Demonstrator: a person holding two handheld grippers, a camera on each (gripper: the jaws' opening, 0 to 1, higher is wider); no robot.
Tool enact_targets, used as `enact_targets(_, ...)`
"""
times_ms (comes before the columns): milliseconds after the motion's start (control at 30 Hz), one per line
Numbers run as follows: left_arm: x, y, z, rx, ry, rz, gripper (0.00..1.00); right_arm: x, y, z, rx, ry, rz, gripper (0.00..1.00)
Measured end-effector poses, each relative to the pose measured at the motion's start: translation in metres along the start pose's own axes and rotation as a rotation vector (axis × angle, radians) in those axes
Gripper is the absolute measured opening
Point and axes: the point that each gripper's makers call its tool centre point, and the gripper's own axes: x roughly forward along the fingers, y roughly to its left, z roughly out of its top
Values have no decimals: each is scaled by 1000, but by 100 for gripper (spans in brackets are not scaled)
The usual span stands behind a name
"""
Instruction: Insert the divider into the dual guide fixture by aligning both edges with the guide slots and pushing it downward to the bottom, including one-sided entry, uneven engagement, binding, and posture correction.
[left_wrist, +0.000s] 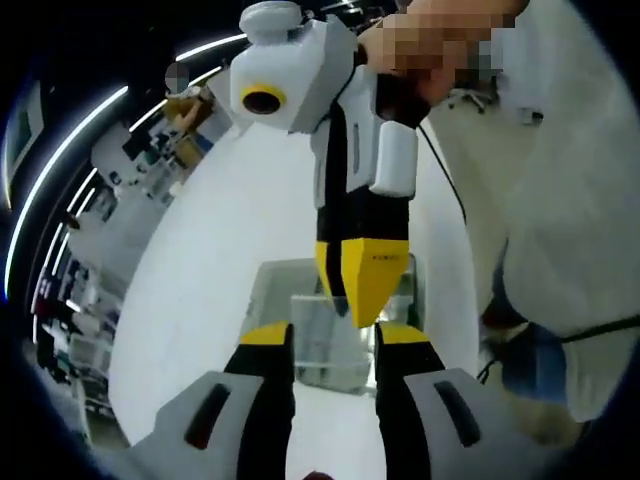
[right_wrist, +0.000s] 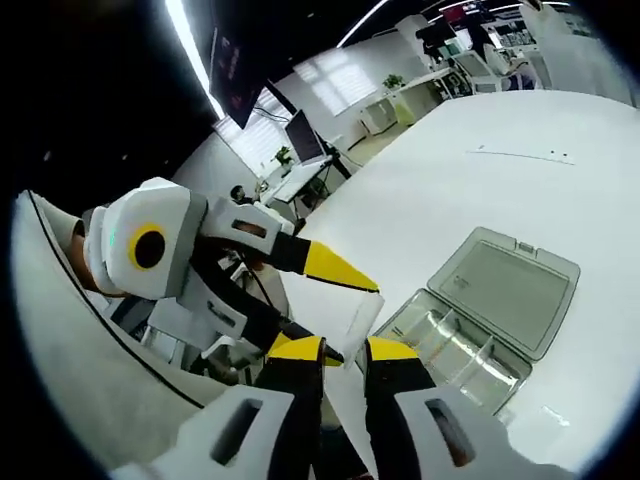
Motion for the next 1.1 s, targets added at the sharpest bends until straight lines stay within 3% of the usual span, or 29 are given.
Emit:
enact_targets(600, 1, 3, -1, -5, 0, 17, 27, 5, -7, 1, 76, -1, -11, 1)
enact_targets(1100, 3, 7, -2, -9, 0, 24, 27, 8, -11, 0, 100, 6, -11, 0)
